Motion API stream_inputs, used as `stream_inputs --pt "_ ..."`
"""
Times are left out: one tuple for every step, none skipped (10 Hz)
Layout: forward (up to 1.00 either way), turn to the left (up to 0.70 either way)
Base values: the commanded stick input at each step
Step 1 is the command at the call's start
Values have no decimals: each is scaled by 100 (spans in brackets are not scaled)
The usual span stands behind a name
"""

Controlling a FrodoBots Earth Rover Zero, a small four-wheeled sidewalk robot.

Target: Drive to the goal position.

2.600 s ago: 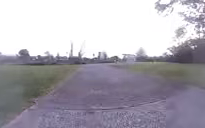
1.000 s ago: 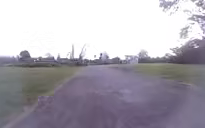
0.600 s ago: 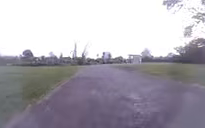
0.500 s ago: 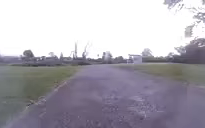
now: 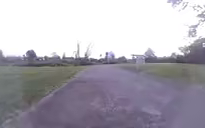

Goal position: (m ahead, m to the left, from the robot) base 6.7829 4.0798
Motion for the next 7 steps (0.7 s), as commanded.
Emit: stream_inputs --pt "85 -34" --pt "85 -34" --pt "85 -34" --pt "85 -33" --pt "85 -31" --pt "85 -30" --pt "85 0"
